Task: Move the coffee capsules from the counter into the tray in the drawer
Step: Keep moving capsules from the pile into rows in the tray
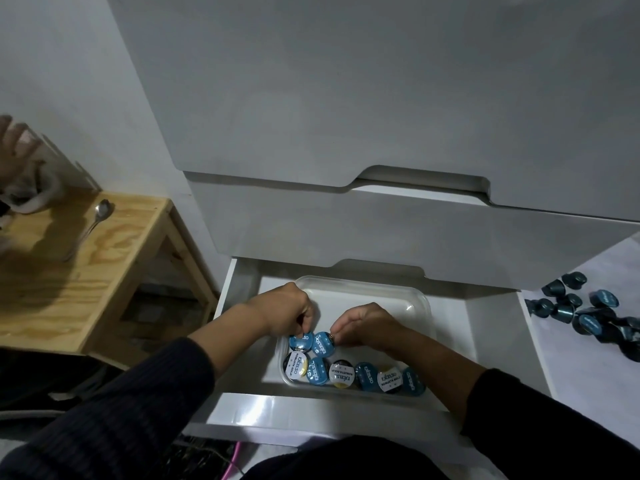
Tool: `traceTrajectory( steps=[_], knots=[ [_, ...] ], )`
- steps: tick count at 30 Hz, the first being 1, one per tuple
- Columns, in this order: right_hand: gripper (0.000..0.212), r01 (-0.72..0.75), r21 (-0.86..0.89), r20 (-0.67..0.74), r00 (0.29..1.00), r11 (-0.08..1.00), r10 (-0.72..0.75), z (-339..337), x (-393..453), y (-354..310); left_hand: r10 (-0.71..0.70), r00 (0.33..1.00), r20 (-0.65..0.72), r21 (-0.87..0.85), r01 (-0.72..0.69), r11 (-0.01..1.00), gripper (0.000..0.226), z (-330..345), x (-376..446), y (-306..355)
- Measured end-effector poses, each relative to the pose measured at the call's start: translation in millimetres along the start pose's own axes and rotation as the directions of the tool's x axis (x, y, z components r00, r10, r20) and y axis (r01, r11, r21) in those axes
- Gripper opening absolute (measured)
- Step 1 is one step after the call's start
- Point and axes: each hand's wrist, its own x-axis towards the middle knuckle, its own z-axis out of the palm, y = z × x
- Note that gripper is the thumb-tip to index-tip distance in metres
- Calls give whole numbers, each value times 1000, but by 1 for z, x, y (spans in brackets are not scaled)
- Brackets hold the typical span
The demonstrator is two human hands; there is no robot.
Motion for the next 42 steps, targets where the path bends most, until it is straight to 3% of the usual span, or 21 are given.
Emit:
traceTrajectory(
  steps=[6, 9, 13, 18, 22, 24, 26, 28, 30, 33, 36, 40, 42],
  knots=[
    [17, 72, -70, 17, 997, 995, -71, 2, -9, 0, -77, 996, -52, 16, 78, 997, 14, 2, -10, 4],
    [23, 129, -276, -35, 989, 952, -144, 6, -14, -4, -148, 986, -81, 21, 150, 989, 12, 5, -19, 5],
    [33, 150, -477, -97, 970, 866, -221, 16, -24, -15, -248, 948, -198, 31, 259, 965, 27, 12, -38, 18],
    [40, 131, -760, -192, 890, 637, -412, 29, -40, -22, -330, 798, -505, -38, 361, 932, 32, 29, -58, 55],
    [27, 99, -843, -300, 730, 529, -614, 39, -62, -23, -352, 680, -643, -103, 379, 920, 32, 48, -61, 79],
    [31, 114, -842, -325, 673, 527, -665, 37, -73, -23, -317, 652, -689, -100, 347, 932, 25, 53, -63, 89],
    [34, 99, -839, -342, 669, 535, -660, 33, -88, -22, -274, 620, -735, -83, 319, 944, 24, 58, -64, 98],
    [36, 84, -821, -344, 717, 565, -606, 23, -101, -19, -277, 594, -755, -111, 300, 947, 25, 60, -63, 111],
    [40, 50, -849, -360, 676, 527, -643, 9, -111, -11, -295, 577, -762, -161, 272, 949, 27, 59, -58, 128],
    [39, 59, -799, -426, 647, 598, -632, -22, -127, 4, -294, 565, -771, -206, 216, 954, 35, 60, -39, 163],
    [39, 57, -790, -434, 651, 610, -623, -69, -144, 30, -242, 565, -789, -200, 135, 970, 33, 63, -11, 209],
    [15, 92, -846, -409, 522, 526, -748, -139, -171, 72, -200, 575, -793, -226, 26, 974, 29, 72, 30, 286],
    [13, 90, -843, -407, 539, 531, -737, -178, -180, 94, -198, 616, -762, -276, -32, 961, 29, 80, 52, 323]
  ],
)
